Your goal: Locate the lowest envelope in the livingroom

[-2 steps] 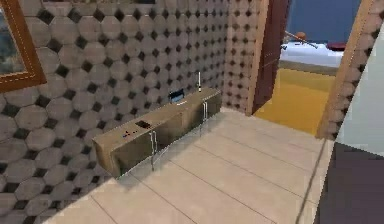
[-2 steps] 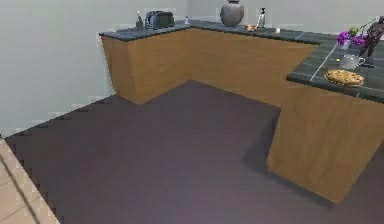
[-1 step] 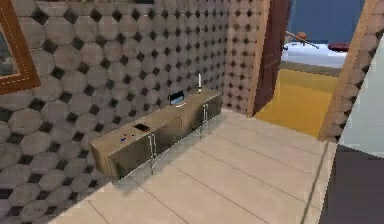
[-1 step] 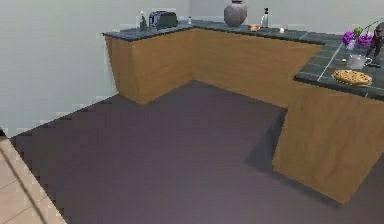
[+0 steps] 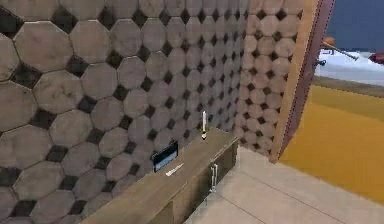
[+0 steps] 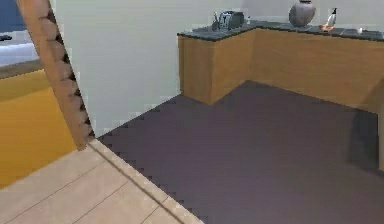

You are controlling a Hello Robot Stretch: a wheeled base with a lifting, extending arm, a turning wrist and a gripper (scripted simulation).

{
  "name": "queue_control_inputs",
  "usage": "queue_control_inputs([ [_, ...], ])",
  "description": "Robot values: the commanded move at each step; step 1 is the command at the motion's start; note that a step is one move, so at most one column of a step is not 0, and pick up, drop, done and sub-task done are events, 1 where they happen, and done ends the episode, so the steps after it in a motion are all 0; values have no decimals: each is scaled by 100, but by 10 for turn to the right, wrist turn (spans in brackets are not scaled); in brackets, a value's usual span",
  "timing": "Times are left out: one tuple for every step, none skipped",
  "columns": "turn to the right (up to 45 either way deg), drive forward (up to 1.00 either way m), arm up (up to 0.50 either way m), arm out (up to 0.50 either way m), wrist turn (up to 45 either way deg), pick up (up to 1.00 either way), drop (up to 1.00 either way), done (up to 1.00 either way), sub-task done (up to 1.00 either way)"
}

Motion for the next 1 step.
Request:
queue_control_inputs([
  [-60,0,0,0,0,0,0,0,0],
])
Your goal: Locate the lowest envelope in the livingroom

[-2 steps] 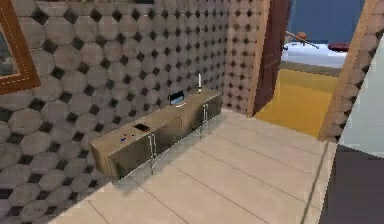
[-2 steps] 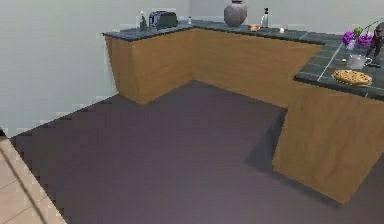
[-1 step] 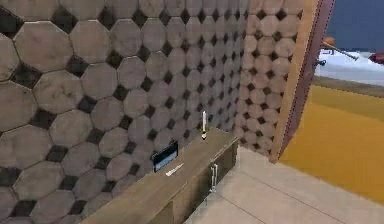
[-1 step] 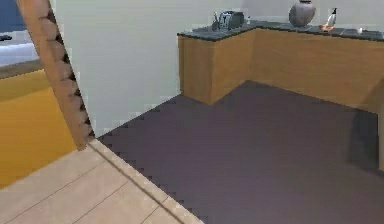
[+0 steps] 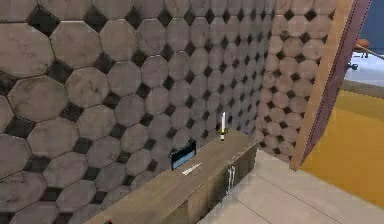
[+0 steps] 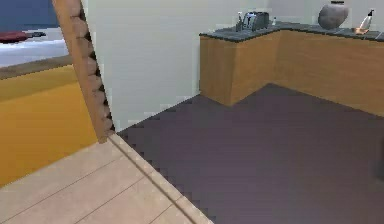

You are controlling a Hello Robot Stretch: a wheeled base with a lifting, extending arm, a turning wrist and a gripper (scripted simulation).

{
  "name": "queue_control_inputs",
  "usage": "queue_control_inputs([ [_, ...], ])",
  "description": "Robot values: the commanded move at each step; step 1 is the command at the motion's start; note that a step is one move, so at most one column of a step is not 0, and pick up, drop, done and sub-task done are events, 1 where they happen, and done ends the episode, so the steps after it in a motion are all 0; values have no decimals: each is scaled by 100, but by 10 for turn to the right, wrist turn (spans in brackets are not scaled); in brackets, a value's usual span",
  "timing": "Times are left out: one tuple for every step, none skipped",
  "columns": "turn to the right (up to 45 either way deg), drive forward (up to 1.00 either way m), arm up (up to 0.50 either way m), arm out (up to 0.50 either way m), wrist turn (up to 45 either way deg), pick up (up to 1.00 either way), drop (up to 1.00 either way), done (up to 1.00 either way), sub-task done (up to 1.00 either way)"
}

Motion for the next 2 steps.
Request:
queue_control_inputs([
  [0,15,0,0,0,0,0,0,0],
  [0,0,0,0,0,0,0,100,0],
])
